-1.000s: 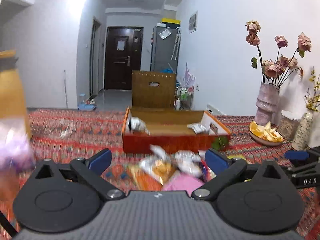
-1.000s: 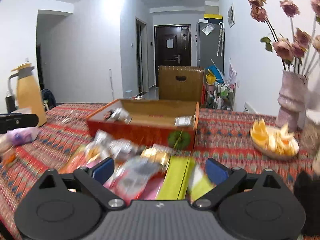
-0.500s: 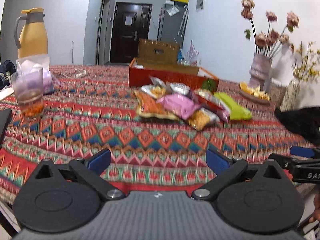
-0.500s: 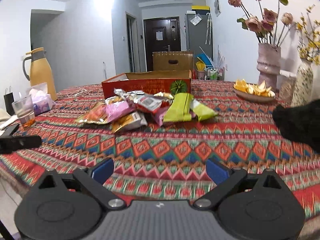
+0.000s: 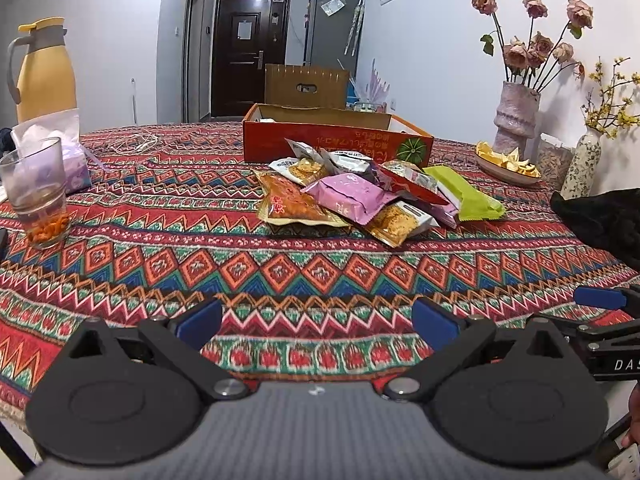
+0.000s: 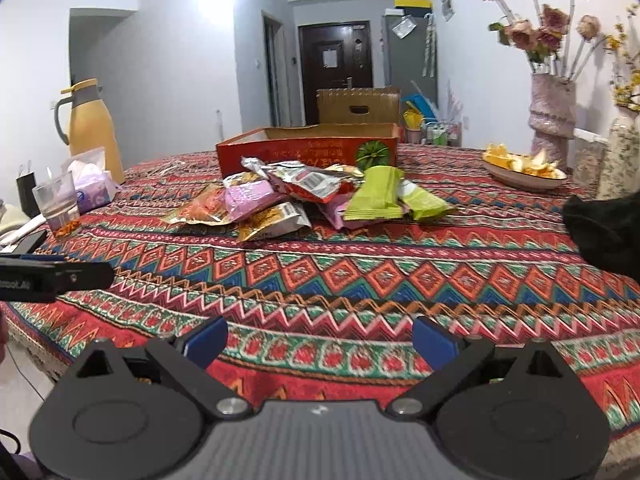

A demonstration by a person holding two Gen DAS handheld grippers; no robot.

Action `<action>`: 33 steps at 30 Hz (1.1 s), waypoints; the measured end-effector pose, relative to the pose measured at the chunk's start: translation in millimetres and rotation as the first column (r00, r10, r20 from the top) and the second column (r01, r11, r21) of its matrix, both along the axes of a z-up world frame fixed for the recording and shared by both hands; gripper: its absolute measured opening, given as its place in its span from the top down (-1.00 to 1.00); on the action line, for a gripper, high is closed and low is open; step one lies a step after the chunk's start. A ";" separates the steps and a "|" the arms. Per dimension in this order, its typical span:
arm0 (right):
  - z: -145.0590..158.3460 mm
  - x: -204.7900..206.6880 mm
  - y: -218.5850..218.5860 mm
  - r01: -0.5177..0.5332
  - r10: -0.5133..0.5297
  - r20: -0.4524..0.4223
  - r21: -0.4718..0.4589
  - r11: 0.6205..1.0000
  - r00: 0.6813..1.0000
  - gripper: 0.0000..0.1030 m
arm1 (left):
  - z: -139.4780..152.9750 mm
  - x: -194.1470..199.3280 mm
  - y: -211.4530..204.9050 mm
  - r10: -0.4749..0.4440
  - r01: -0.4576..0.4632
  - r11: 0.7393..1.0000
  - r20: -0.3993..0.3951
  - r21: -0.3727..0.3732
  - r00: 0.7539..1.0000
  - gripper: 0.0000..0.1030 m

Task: Organize snacks
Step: 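Withdraw both tools back toward the snack pile, then grasp pink packet with left gripper while right grasps silver packet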

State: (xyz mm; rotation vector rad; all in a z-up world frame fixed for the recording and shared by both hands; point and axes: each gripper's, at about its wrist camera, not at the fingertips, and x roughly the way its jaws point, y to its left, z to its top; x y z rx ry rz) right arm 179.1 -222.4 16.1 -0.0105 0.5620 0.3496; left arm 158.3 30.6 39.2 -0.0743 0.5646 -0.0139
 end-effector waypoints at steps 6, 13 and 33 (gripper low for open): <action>11.8 34.8 9.5 -0.026 0.026 -0.005 0.057 0.998 1.000 -0.82 | 5.0 33.1 7.2 -0.019 0.019 0.999 0.002 -0.033 1.000 -1.00; 27.7 106.1 20.2 -0.002 0.001 0.003 0.138 0.990 1.000 -0.69 | 7.7 86.3 8.9 -0.064 0.063 0.995 -0.007 -0.071 0.998 -1.00; 2.8 252.0 40.8 -0.049 0.050 -0.051 0.028 0.998 0.997 -0.31 | -11.6 213.9 -15.2 -0.059 0.041 0.989 -0.129 -0.142 0.990 -0.97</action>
